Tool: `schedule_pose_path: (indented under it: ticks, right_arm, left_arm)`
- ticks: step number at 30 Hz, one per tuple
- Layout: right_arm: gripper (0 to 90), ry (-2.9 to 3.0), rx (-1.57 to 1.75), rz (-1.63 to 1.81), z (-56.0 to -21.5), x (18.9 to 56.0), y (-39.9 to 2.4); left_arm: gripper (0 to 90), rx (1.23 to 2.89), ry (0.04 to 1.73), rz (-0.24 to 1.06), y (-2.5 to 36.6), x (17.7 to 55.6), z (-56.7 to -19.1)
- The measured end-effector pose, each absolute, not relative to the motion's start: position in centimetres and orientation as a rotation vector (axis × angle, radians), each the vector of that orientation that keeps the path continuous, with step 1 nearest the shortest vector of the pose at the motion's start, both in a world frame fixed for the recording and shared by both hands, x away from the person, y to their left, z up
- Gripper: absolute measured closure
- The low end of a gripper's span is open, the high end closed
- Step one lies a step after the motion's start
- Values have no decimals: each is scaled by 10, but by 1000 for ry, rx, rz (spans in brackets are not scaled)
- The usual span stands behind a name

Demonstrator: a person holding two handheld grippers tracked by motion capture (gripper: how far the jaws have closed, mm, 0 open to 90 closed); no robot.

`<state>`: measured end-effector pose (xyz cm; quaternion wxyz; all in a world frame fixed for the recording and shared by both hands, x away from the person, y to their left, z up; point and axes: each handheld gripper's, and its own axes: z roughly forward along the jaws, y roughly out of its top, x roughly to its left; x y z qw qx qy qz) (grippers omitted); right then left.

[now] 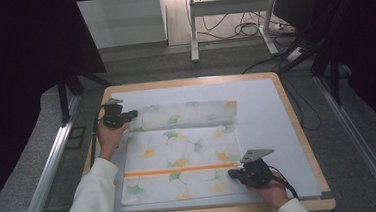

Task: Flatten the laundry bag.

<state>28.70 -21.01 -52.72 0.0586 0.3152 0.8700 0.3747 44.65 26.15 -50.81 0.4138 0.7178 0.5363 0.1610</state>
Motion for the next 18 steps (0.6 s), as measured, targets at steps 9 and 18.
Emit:
schedule_pose_path:
  ticks: [9,18]
  right_arm:
    - [893,2633,952,1131,-527,287,-210]
    - [893,2634,950,1128,-527,287,-210]
  left_arm:
    - [892,1819,1367,435,263,459,-503]
    - [891,1810,1371,469,265,472,-494]
